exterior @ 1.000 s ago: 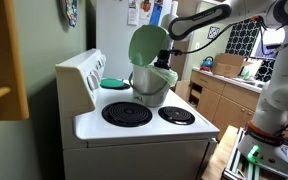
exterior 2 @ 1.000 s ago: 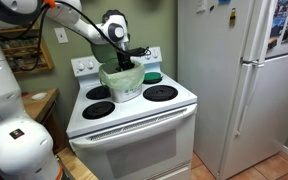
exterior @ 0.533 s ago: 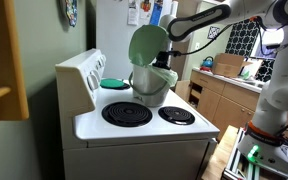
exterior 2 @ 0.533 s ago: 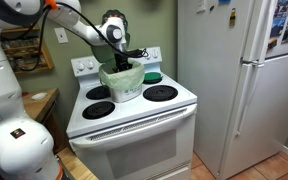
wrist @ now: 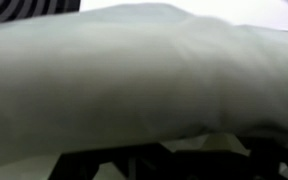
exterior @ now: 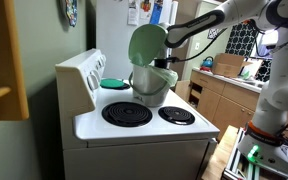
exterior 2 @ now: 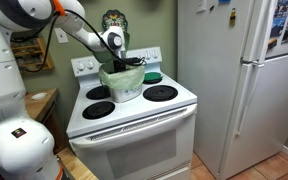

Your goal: Open the bin, then remove a paper towel from it

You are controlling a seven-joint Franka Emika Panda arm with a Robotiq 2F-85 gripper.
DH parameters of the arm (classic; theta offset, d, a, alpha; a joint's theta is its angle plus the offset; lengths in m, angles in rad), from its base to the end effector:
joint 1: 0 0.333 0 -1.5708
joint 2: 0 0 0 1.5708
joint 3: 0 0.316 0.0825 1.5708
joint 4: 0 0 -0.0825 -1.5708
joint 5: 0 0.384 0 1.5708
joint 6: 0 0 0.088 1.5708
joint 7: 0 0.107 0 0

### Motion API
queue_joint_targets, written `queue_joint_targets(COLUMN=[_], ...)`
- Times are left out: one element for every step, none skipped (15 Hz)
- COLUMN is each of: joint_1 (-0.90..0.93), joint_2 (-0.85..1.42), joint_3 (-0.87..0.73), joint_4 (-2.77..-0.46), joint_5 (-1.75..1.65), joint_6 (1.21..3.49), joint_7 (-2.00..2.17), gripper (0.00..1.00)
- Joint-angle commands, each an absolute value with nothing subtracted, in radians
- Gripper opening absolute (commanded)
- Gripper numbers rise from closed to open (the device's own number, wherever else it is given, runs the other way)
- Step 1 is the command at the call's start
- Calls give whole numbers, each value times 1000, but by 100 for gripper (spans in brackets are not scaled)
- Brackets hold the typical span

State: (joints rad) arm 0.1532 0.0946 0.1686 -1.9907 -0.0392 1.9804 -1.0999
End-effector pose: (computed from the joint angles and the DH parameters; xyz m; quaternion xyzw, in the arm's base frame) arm 0.5355 0.1742 0.4078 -0.7510 -0.6582 0.0515 0.0107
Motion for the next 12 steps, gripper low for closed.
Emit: queue_joint_targets(joint_1=[154, 153, 153, 152, 152, 152, 151, 150, 150, 151, 152, 151], joint_2=[121, 125, 128, 132, 134, 136, 137, 138, 133, 127, 120, 114], joint_3=[175, 177, 177, 178, 179, 179, 179, 179, 179, 181, 181, 181], joint_4=[-1986, -1986, -1986, -1985, -1986, -1986, -1986, -1985, -1984, -1984, -1984, -1982], joint_5=[-24, -23, -24, -24, -26, -27, -28, -28, -31, -30, -36, -35], joint_6=[1965, 1962, 1961, 1958, 1956, 1955, 1952, 1950, 1943, 1943, 1944, 1944], joint_7=[-1066, -1061, -1056, -1055, -1052, -1051, -1050, -1050, -1054, -1059, -1057, -1059], gripper=[100, 100, 85, 75, 72, 64, 56, 47, 40, 34, 25, 18])
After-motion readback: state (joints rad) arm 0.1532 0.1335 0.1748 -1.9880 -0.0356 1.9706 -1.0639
